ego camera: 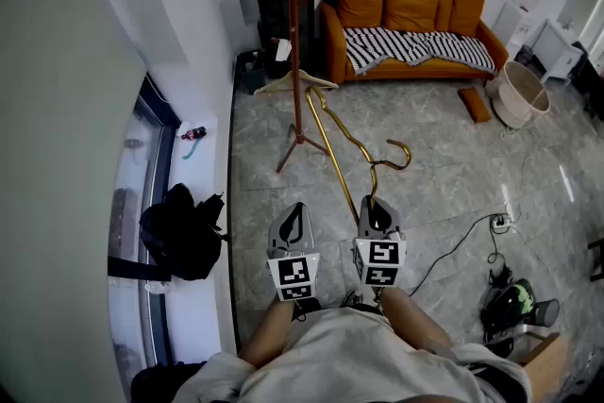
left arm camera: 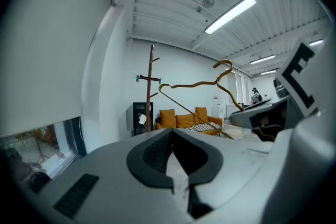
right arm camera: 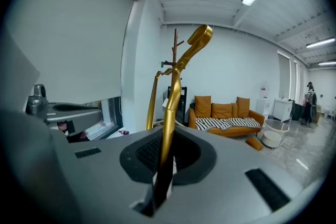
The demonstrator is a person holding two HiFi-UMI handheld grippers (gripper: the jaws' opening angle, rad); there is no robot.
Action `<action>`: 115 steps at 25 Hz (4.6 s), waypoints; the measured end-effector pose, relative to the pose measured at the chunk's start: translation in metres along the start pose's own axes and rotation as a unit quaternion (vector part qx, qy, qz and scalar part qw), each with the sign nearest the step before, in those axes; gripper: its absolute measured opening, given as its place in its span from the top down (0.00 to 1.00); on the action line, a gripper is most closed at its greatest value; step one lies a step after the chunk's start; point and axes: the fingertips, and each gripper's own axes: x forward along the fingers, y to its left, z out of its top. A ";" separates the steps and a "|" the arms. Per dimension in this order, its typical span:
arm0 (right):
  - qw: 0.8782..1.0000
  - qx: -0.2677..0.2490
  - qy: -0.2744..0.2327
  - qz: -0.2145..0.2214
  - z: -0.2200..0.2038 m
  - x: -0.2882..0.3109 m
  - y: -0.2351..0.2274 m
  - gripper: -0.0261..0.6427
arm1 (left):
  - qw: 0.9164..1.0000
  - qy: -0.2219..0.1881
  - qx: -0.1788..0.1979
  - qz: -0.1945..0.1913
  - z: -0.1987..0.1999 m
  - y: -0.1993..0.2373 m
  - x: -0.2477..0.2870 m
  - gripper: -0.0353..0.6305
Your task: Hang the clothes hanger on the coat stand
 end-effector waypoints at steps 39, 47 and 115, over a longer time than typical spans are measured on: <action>0.999 -0.016 0.025 0.020 -0.012 0.100 0.128 0.95 | 0.999 0.040 -0.003 -0.029 -0.055 0.148 -0.002 0.94; 0.999 -0.017 0.016 0.045 0.017 0.172 0.120 0.95 | 0.998 0.053 0.012 -0.022 -0.041 0.175 0.070 0.94; 0.920 -0.356 0.085 0.141 0.105 0.511 0.004 0.95 | 0.829 0.140 0.537 -0.069 0.033 0.246 0.515 0.91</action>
